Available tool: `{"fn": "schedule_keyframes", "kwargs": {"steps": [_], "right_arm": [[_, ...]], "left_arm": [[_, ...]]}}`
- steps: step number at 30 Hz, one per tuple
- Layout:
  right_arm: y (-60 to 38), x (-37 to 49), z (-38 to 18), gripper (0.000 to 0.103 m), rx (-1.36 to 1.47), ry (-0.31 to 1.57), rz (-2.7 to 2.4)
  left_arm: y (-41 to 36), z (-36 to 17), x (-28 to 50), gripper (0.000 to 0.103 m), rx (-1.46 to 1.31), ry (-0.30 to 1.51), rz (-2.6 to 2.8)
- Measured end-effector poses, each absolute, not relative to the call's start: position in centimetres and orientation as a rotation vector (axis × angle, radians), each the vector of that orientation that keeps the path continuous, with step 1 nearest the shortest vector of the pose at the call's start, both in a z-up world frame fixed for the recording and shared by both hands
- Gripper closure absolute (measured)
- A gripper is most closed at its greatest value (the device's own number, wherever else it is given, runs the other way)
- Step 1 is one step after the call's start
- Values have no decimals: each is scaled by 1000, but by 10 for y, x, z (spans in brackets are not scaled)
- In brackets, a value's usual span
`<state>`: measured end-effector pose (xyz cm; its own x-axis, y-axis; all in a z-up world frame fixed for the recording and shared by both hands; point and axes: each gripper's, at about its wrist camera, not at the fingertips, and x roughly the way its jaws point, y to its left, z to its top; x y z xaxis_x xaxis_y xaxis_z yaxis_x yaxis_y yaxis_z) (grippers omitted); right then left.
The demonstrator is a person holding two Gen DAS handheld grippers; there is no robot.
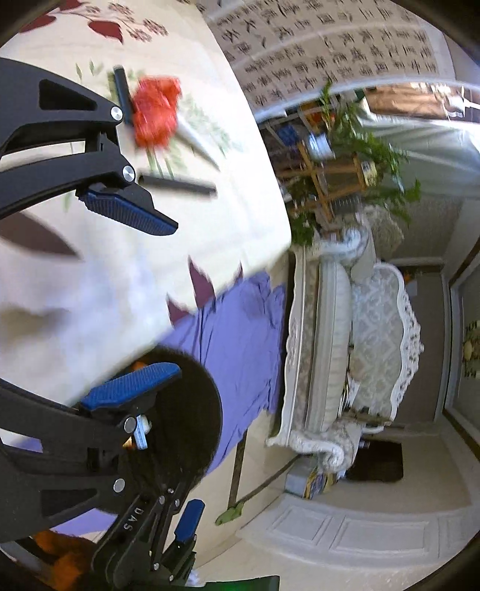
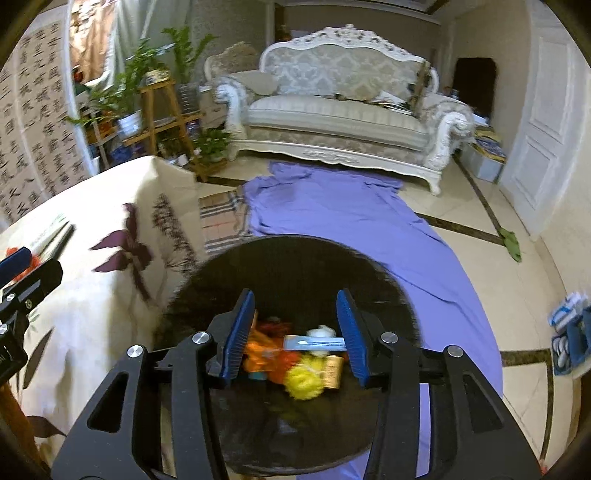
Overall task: Collect trash
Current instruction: 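Return to the table and grasp the red plastic bag with the left tool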
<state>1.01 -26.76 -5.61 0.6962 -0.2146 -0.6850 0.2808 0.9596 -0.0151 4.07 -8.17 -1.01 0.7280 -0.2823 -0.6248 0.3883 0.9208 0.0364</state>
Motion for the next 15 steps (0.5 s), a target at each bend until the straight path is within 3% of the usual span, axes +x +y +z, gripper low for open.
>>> {"fn": "schedule_keyframes", "kwargs": {"steps": [15], "right_arm": [[-150,47,-44,57,-23,766,-17]], "left_arm": [[47,-23,57,33,111,713,-88]]}}
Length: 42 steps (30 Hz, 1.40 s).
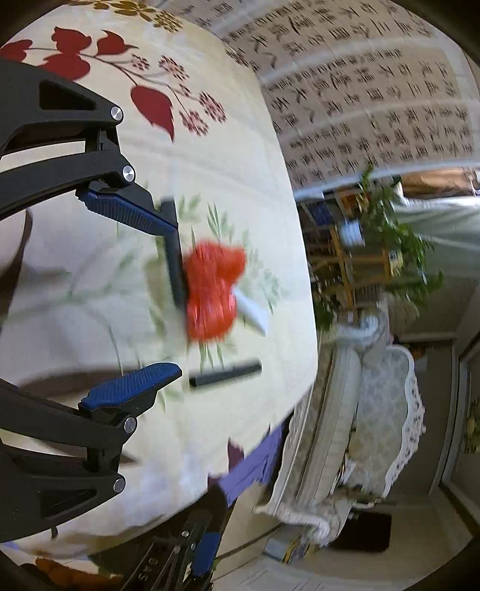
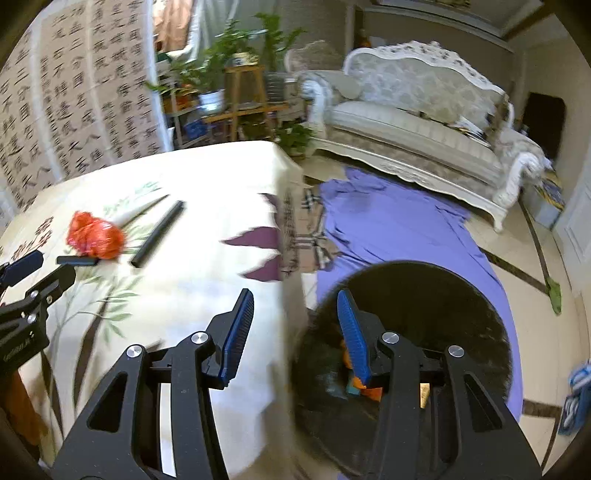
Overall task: Collect trash
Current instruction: 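Return to the table and grasp the red plastic bag with the left tool, then grasp the black foam tube with the right tool while the left tool holds the red bag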
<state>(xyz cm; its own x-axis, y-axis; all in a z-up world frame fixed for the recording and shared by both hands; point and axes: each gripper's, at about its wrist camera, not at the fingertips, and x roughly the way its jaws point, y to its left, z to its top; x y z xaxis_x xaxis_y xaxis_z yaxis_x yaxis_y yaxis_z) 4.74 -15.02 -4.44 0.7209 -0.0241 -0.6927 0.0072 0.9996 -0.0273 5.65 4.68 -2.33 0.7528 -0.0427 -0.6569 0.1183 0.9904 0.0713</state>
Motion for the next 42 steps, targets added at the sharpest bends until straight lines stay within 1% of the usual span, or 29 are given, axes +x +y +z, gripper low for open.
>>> {"fn": "schedule_keyframes", "kwargs": {"steps": [5,6,12,16,24,25,26,27,28,29,33,34,35,40,42], "right_arm": [[-123,58,-46,57,-56,777,26],[-120,60,-46,57,-60,778,32],[-105,71,-45,57,-76,778,56],[-101,79,-44,57,-78,777,63],[-96,85,-48,57,-76,786,70],[-96,86,-49,57,-76,788,70],[-96,87,-49,57,-77,790,70],[-96,87,-50,57,-77,793,70],[-96,88,-50,57,-77,795,70],[-95,88,-51,57,-77,796,71],[-96,88,-51,57,-75,796,70],[-96,88,-51,57,-75,796,70],[-96,88,-51,57,-76,797,71],[-96,88,-51,57,-76,796,71],[-96,88,-51,57,-76,797,72]], "left_arm": [[63,-20,67,33,65,716,-77],[63,-18,69,31,61,710,-78],[59,-17,89,28,72,687,-87],[54,-24,106,25,76,709,-90],[54,-35,123,25,55,775,-106],[55,-36,123,26,50,776,-105],[56,-36,124,29,45,779,-109],[56,-36,124,40,42,785,-117],[56,-37,125,43,39,791,-122],[57,-37,125,44,36,793,-121],[59,-34,123,56,32,775,-124],[59,-33,122,65,33,769,-127],[59,-32,122,70,34,766,-128],[65,-33,120,71,22,768,-138],[67,-32,116,74,23,755,-138]]}}
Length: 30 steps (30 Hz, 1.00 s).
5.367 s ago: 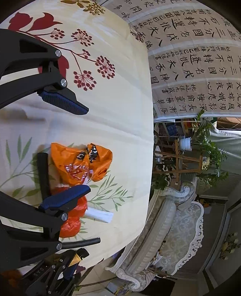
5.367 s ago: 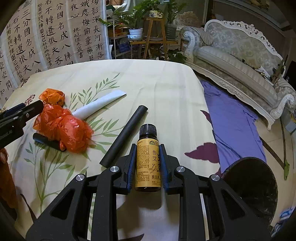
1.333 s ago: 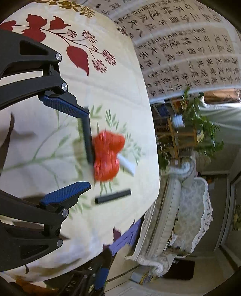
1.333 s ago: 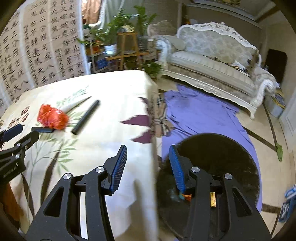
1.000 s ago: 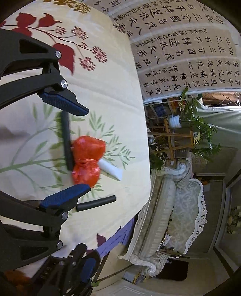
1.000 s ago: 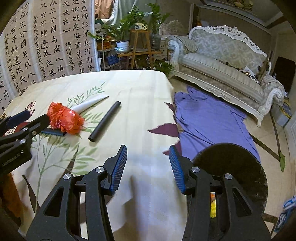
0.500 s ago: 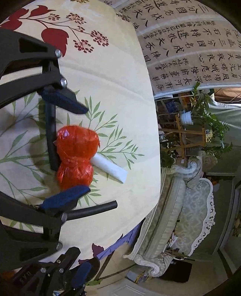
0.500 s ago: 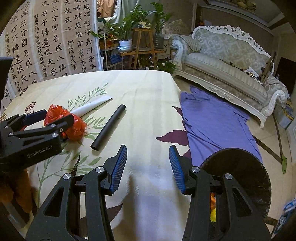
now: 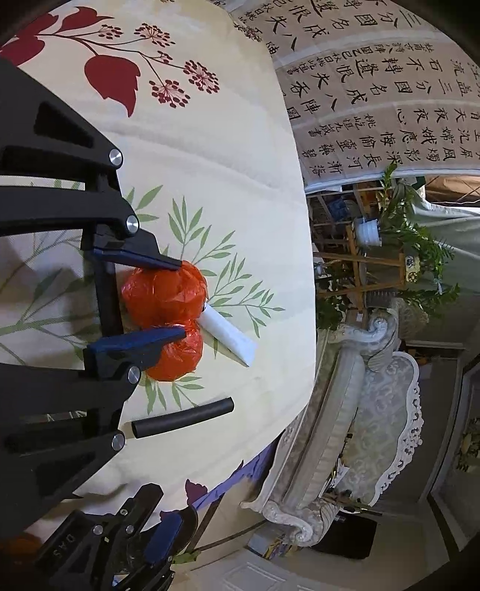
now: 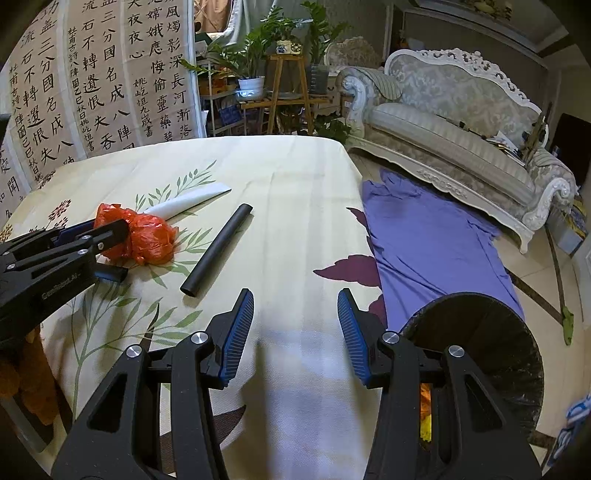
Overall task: Collect trash
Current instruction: 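Grasp the black foam tube with the right tool while the left tool holds the red bag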
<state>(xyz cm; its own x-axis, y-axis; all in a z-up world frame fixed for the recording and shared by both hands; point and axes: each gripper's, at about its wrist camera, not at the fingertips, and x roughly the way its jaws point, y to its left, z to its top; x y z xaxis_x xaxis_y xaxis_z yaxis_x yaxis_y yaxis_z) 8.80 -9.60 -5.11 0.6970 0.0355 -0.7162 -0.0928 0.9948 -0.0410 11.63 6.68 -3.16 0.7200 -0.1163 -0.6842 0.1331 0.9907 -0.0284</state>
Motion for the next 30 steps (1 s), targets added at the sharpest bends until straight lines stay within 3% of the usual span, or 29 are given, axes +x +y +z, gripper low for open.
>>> {"fn": "schedule_keyframes", "kwargs": {"steps": [30], "right_arm": [[-51,130,-60,57,-65,847,150]], "left_arm": [[149,-10,88,75,-54,658,37]]}}
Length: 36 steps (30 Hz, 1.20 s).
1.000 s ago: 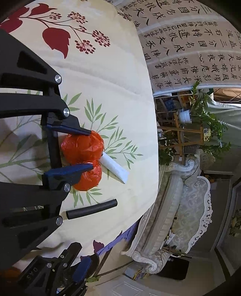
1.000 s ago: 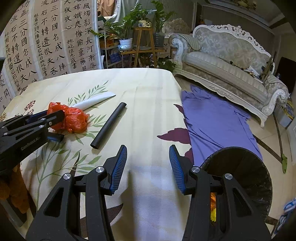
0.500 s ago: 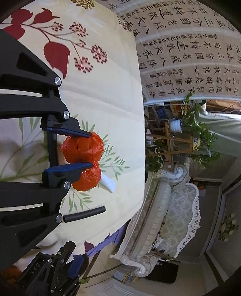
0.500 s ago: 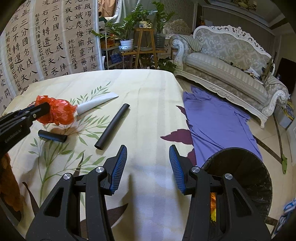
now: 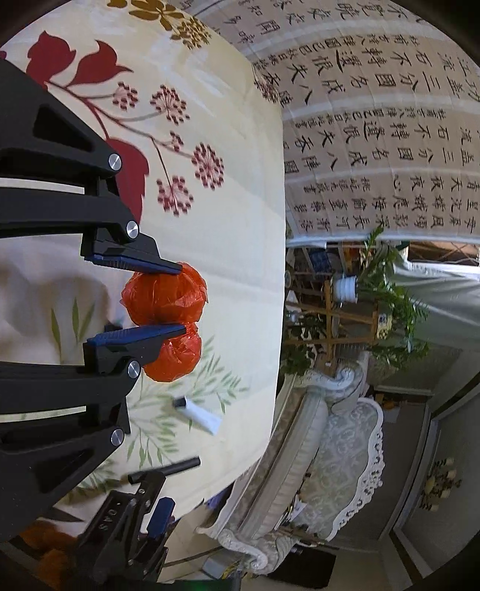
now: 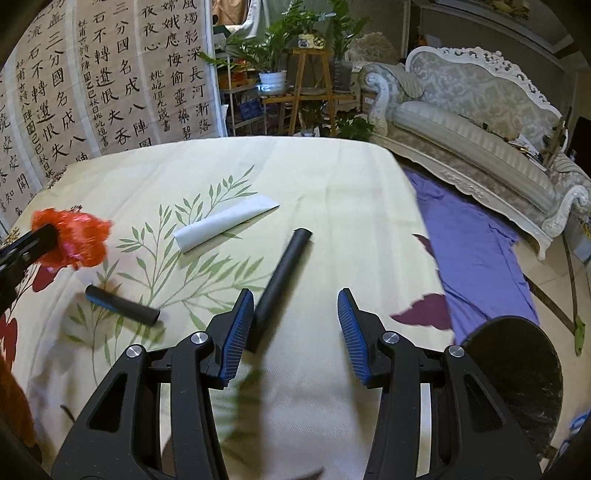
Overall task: Collect trash
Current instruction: 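Grasp the black foam tube with the right tool while the left tool holds the red bag, then carry the red bag and black tube over the black bin and open both tools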
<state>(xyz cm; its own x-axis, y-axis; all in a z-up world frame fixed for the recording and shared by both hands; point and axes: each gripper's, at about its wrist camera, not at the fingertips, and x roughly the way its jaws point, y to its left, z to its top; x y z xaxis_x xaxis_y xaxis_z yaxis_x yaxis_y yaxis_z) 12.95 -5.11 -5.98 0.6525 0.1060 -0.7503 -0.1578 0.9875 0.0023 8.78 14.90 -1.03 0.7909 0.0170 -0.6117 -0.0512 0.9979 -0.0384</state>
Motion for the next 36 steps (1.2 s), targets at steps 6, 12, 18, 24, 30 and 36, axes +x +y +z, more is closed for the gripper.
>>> {"fn": "schedule_keyframes", "kwargs": {"steps": [6,12,18,24,30,36], "right_arm": [[-45,140,-64,74,-82,885,141],[-53,129,-64,91,-91,882,131],[-69,108,-64,91,-77,878,110],[-94,79,-59,91,-61,855,66],[-133,45,-51,91,-26,827,-6],[-183,15,-48,91,6,805,-124]], "left_arm": [[164,-17,84,75,-72,680,67],[162,-21,74,75,-90,689,56],[150,-18,63,75,-102,680,21],[126,-13,50,75,-102,673,-33],[85,-8,37,75,-85,665,-135],[32,-5,33,75,-73,675,-259]]}}
